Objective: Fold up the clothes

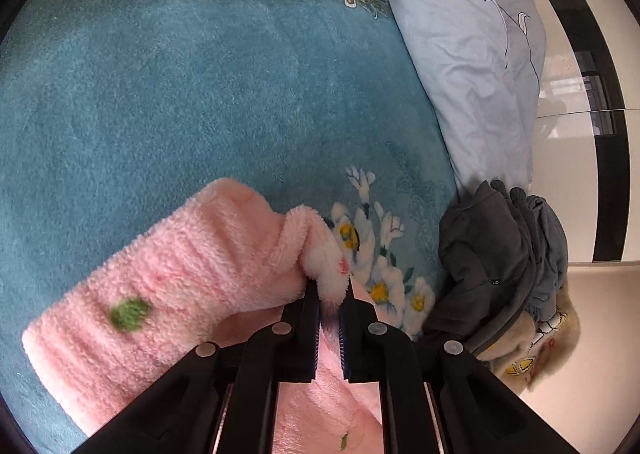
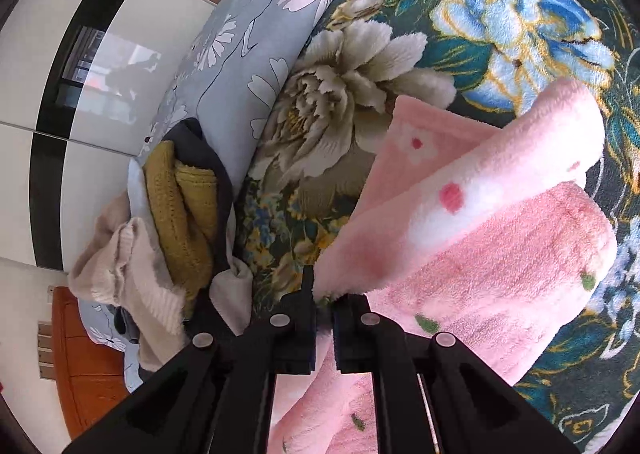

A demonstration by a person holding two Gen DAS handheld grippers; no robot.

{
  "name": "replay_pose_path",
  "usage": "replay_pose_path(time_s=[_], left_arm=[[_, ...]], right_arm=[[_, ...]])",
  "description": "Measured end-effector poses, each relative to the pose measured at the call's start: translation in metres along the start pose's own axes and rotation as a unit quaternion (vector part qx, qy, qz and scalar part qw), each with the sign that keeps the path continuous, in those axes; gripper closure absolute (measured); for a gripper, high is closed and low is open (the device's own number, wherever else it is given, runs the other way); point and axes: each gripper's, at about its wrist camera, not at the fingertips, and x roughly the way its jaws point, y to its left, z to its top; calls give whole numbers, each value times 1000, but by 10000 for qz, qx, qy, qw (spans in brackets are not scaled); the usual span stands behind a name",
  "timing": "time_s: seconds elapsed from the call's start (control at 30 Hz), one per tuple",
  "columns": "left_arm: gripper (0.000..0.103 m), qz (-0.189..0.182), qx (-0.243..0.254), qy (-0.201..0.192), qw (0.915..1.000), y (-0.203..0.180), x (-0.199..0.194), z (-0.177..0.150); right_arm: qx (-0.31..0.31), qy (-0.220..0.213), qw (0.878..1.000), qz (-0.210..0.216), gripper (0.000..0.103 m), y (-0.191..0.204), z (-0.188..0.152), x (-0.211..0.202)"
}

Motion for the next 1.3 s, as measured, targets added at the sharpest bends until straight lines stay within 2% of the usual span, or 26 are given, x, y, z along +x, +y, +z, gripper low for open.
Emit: replay_pose_path(time_s=[0.07, 0.1, 0.2, 0.3, 0.33, 0.37, 0.4, 0.47, 0.57, 0.77, 0.87, 1.03, 1.13, 1.3], left_arm=[[87, -47, 21, 53, 10000, -2, -1, 1], [77, -98, 42, 72, 9999, -4, -3, 0], [60, -470, 145, 111, 9987, -9, -22, -7], [50, -767, 312, -104, 9965, -8, -57, -23], [46, -723, 402, -279, 9962, -5, -72, -30], [44, -632, 454, -471, 9959, 1, -85, -38], [42, -477, 453, -686, 9955, 10, -98, -47], [41, -159, 263, -957, 9949, 34, -111, -61], [41, 35, -291, -975, 9948, 83, -108, -74], [41, -191, -1170, -742, 9902, 144, -79, -90], [41, -179, -1092, -794, 9907, 136, -70, -86], [41, -77, -1140, -845, 9899, 124, -58, -77], [41, 19, -1023, -873, 9909, 119, -54, -74], [44, 124, -988, -981, 9902, 109, -50, -71]], right_arm=[[20, 20, 10000, -68, 94, 0, -2, 4], [22, 19, 10000, -78, 94, -1, -2, 5], [-34, -2, 10000, -86, 92, 0, -4, 3], [-113, -68, 9999, 65, 79, 1, -5, -6], [-158, -115, 9997, 153, 66, 2, -4, -12], [-218, -158, 9994, 219, 58, 2, -5, -19], [-276, -206, 9990, 284, 57, 1, -6, -26], [-375, -279, 9980, 423, 57, -6, -9, -42], [-416, -332, 9971, 540, 57, -30, -16, -65], [-136, -282, 9988, 371, 57, -91, -21, -78], [43, -253, 9983, 516, 57, -100, -19, -70], [597, -464, 9971, 66, 57, -121, -19, -60], [875, -569, 9945, -52, 57, -144, -26, -64], [1255, -407, 9908, 296, 57, -166, -27, -52]])
